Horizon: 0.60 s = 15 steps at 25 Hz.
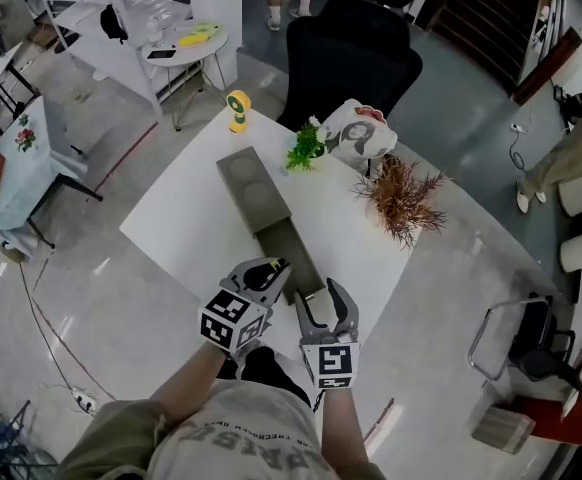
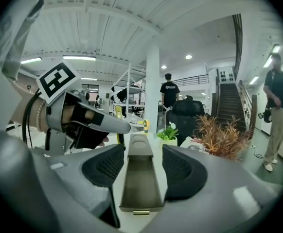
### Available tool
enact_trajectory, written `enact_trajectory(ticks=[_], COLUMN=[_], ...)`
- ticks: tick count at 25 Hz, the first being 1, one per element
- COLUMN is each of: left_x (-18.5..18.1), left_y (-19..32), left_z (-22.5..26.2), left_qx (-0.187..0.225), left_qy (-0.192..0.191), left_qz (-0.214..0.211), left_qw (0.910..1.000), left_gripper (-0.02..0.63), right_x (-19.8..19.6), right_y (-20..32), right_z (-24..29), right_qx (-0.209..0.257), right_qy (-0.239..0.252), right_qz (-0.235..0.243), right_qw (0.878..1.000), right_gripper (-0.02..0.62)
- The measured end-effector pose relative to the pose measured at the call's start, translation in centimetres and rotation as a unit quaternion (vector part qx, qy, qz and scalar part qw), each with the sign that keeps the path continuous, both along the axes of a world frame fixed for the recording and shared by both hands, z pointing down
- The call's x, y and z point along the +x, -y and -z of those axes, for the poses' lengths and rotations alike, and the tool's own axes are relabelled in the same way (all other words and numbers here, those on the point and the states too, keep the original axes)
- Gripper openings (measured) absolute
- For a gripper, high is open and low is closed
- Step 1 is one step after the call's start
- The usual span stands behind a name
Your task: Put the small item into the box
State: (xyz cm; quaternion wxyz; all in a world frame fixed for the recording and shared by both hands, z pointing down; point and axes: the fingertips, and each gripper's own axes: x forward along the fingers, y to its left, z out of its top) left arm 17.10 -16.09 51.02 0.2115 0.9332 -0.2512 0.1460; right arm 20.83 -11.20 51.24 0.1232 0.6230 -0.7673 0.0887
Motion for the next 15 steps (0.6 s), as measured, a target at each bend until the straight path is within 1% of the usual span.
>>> enact_trajectory(ticks=[4, 8, 11, 15], left_x=[1.5, 2.5, 2.9, 3.0], left_y=[-0.2, -0.8, -1.2, -1.2], left_z=[-1.2, -2.8, -4.0, -5.0], left_qx=[-0.025, -0.070, -0.098, -0.130], left_qy=[0.002, -0.003, -0.002, -0.011], left_qz=[-0.002, -0.006, -0.012, -0.010], left_qw=[0.9997, 0.9976, 0.9951, 0.9914], left_gripper=[0.041, 0.043, 0.043, 0.043], right_x=[0.0, -0.4, -0.7, -0.9], right_y=[0.3, 0.5, 0.7, 1.0], right_z=[-2.1, -3.8, -5.2, -6.9], right_qx=[-0.032, -0.057, -0.082, -0.119], right_qy=[-0.002, 0.001, 0.008, 0.016], right_qz=[0.046, 0.084, 0.102, 0.115], right_qw=[0.998, 0.995, 0.991, 0.986], right_gripper=[0.236, 0.236, 0.235, 0.233])
